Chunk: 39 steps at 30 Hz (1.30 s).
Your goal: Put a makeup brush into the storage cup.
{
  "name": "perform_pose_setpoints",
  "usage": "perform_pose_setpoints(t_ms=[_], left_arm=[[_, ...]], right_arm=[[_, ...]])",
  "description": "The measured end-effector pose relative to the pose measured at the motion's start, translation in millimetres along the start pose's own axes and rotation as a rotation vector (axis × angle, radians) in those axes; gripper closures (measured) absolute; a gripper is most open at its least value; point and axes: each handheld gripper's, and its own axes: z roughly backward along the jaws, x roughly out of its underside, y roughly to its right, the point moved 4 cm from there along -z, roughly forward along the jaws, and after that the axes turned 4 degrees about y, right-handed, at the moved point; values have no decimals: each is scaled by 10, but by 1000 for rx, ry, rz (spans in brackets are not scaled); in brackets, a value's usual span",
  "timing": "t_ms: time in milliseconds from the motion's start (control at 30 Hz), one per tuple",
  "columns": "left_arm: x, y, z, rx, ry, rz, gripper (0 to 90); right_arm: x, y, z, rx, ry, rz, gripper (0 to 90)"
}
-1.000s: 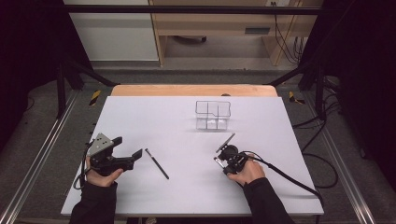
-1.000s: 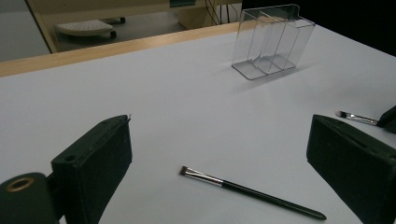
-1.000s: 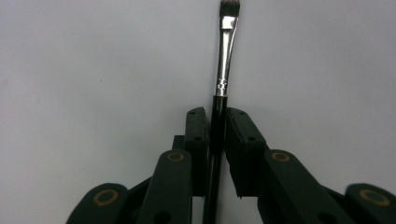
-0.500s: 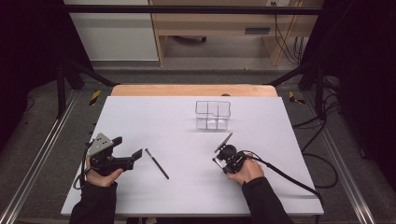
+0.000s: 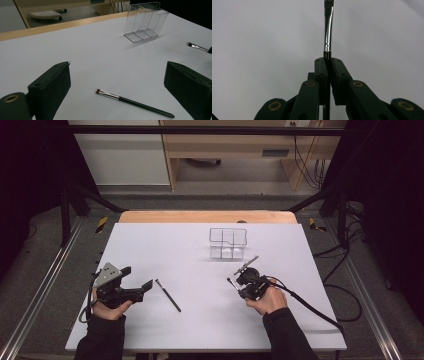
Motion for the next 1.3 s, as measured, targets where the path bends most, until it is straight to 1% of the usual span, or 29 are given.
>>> perform_pose_setpoints(t_ms=[100, 267, 467, 500, 600, 667, 700, 833, 867, 900, 933, 1100, 1300], left_arm=[[0, 3, 0, 0, 0, -2, 64], [3, 5, -7, -1, -2, -3, 64], [3, 3, -6, -1, 0, 0, 63], [3, 3, -7, -1, -1, -1, 63], [5, 2, -9, -2, -1, -1, 63], [4, 1, -8, -2, 0, 0, 63], [4, 0, -8, -2, 0, -1, 63], [5, 1, -10, -2, -1, -1, 63], [5, 2, -10, -2, -1, -2, 63], [5, 2, -10, -2, -1, -2, 63], [5, 3, -9, -2, -1, -2, 63], [7, 5, -11, 1, -2, -3, 63], [10, 8, -16, 2, -4, -5, 63]], right_arm=[[-24, 15, 62, 5, 63, -4, 840], [-59, 57, 152, 19, 152, -22, 841], [-107, 94, 270, 29, 273, -57, 840], [-116, 101, 294, 35, 302, -64, 841], [-139, 115, 345, 39, 366, -82, 840], [-154, 126, 371, 39, 396, -94, 841], [-164, 135, 393, 41, 424, -101, 840], [-198, 165, 479, 46, 496, -127, 841], [-214, 179, 512, 46, 528, -139, 840], [-214, 179, 512, 46, 528, -139, 840], [-225, 190, 534, 50, 548, -142, 841], [-267, 223, 604, 62, 608, -158, 840], [-325, 262, 623, 74, 672, -188, 840]])
